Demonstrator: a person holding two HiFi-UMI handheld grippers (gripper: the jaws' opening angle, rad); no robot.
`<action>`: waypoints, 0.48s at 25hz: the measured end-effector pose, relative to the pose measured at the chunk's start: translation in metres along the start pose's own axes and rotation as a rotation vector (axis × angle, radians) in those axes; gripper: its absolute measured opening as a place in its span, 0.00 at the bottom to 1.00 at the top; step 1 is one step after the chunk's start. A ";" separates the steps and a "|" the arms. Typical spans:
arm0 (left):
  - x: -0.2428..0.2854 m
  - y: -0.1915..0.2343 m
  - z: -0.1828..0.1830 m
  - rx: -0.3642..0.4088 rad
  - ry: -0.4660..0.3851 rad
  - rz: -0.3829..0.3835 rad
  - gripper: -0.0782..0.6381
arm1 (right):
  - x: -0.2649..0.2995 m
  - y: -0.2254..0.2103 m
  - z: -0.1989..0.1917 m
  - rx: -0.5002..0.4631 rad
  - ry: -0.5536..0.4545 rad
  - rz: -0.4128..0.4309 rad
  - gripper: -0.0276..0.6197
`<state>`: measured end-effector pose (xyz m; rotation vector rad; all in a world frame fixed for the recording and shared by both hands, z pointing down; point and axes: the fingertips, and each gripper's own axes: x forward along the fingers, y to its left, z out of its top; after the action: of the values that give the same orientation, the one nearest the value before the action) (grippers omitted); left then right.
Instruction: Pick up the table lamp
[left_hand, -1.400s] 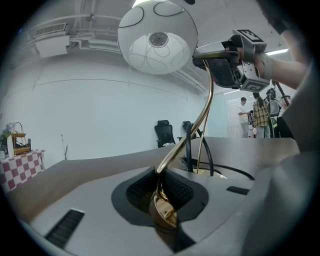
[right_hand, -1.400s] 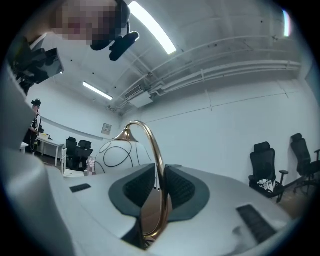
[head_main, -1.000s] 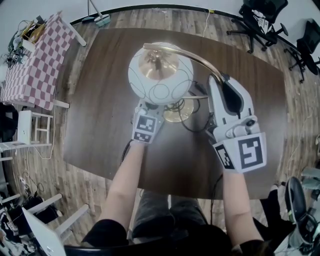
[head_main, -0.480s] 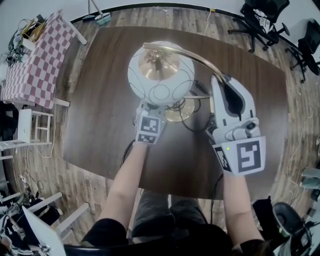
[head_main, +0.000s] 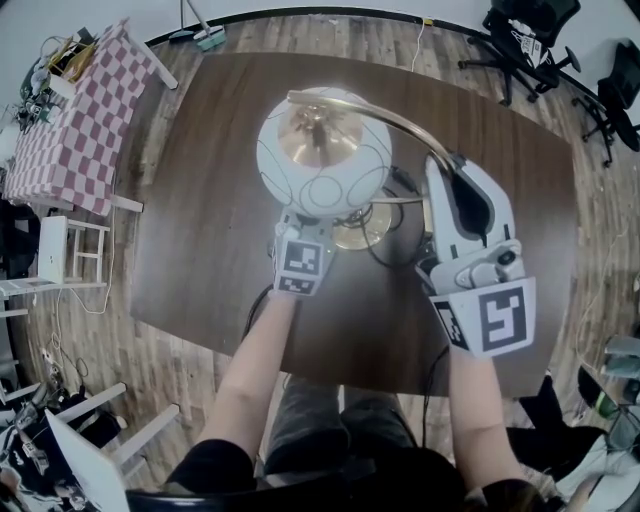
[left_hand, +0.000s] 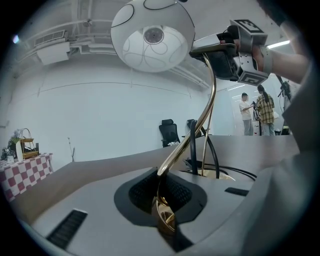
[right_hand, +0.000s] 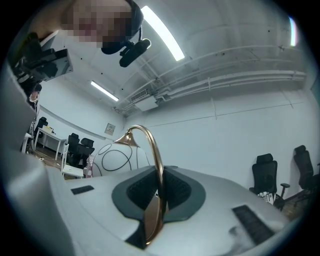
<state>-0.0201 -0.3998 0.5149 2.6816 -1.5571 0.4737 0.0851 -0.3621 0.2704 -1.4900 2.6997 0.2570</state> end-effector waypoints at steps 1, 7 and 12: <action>-0.003 0.000 0.001 -0.001 0.003 0.003 0.13 | -0.001 0.002 0.002 0.000 -0.004 0.002 0.08; -0.020 -0.006 0.004 -0.002 0.009 0.010 0.13 | -0.011 0.009 0.012 -0.003 -0.013 0.011 0.08; -0.035 -0.011 0.005 -0.013 0.009 0.017 0.13 | -0.021 0.018 0.021 -0.006 -0.015 0.013 0.08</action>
<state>-0.0253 -0.3657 0.5026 2.6553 -1.5765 0.4736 0.0798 -0.3317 0.2549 -1.4659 2.7002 0.2759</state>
